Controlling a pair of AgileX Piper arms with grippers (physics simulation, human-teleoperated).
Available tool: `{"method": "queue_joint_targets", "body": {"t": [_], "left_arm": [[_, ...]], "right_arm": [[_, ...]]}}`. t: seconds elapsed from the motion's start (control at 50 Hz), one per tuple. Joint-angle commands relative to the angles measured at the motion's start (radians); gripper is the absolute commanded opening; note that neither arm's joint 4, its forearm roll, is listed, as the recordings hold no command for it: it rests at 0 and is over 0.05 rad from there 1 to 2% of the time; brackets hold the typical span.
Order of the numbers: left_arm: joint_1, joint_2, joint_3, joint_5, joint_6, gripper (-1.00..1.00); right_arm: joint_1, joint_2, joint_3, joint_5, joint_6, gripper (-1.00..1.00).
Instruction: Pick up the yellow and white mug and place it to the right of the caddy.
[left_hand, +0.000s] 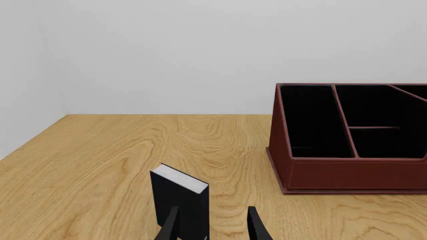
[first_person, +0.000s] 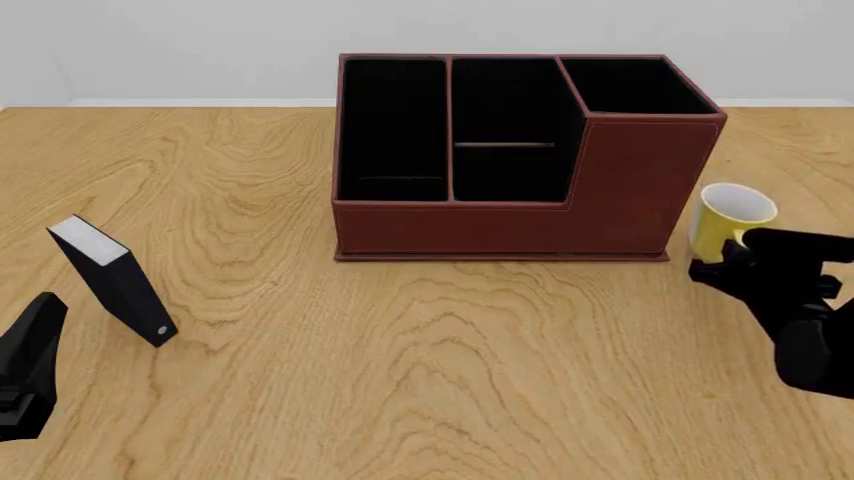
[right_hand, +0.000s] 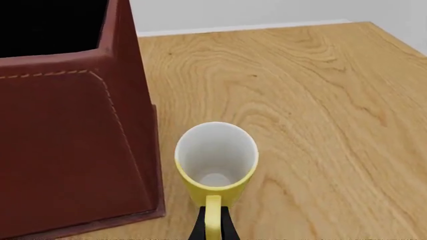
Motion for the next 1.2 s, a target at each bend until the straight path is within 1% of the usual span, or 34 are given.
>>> {"method": "queue_joint_targets", "body": {"t": [0.02, 0.18, 0.7, 0.84, 0.86, 1.2], "left_arm": [[0.000, 0.000, 0.000, 0.000, 0.000, 1.00], [0.000, 0.000, 0.000, 0.000, 0.000, 1.00], [0.000, 0.000, 0.000, 0.000, 0.000, 1.00], [0.000, 0.000, 0.000, 0.000, 0.000, 1.00], [0.000, 0.000, 0.000, 0.000, 0.000, 1.00], [0.000, 0.000, 0.000, 0.000, 0.000, 1.00]], "right_arm": [[-0.003, 0.015, -0.008, -0.004, 0.009, -1.00], [-0.006, 0.015, -0.005, -0.006, 0.005, -1.00], [-0.004, 0.100, -0.016, -0.046, -0.001, -1.00], [0.000, 0.105, -0.020, -0.036, 0.010, -1.00], [0.000, 0.110, -0.021, -0.038, 0.004, 1.00], [-0.004, 0.123, -0.026, -0.039, 0.009, 1.00]]}}
